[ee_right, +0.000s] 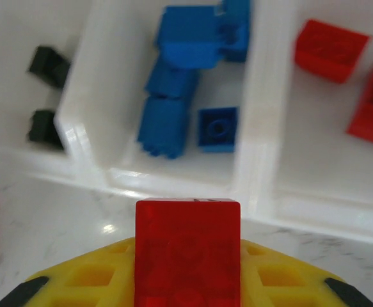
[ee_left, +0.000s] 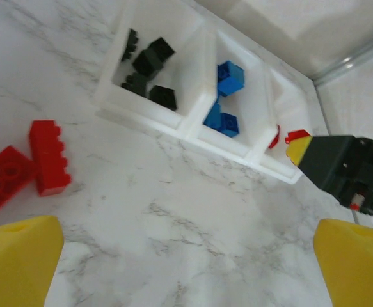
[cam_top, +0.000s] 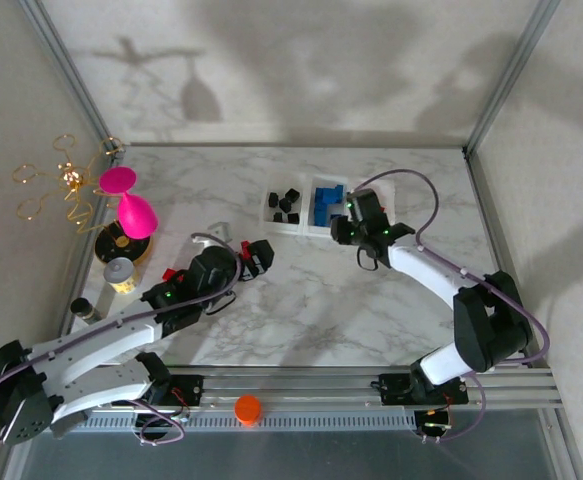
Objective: Sort the legos into containers by color
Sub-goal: Place the lego in the container.
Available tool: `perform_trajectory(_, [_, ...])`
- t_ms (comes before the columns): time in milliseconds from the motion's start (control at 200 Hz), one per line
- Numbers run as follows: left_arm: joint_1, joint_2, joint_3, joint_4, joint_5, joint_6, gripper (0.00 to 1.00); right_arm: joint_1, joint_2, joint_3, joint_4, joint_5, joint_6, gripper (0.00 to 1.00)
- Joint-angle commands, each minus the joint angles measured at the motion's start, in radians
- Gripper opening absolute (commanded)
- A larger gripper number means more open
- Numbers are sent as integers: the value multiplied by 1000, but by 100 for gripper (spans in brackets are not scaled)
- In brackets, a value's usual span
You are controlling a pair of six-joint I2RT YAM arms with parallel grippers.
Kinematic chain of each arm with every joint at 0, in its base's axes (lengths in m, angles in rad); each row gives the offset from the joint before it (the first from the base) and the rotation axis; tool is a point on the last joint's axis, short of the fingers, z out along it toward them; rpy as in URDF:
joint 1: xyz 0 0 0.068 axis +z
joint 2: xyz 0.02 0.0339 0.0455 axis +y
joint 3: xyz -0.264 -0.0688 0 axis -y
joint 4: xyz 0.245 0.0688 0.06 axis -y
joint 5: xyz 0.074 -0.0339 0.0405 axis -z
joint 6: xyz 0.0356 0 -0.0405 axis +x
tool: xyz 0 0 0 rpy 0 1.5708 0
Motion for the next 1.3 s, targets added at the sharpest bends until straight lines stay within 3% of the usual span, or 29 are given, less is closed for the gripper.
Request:
perform_trajectory(0, [-27, 55, 71, 67, 18, 50, 100, -55, -10, 31, 1, 68, -17, 21])
perform_trajectory(265, [-30, 153, 118, 90, 5, 34, 100, -131, 169, 187, 3, 210, -84, 21])
perform_trajectory(476, [-28, 159, 129, 66, -25, 42, 100, -159, 342, 318, -5, 201, -100, 24])
perform_trajectory(551, [-26, 151, 133, 53, -31, 48, 100, -161, 375, 347, -25, 196, -96, 30])
perform_trajectory(866, [-15, 111, 115, 47, -50, 57, 100, -163, 281, 311, -23, 175, -103, 51])
perform_trajectory(1026, [-11, 87, 114, 37, -56, 58, 100, -154, 198, 272, -34, 140, -106, 55])
perform_trajectory(1297, [0, -8, 69, -25, -107, 43, 100, -12, 118, 189, -57, 101, -93, 64])
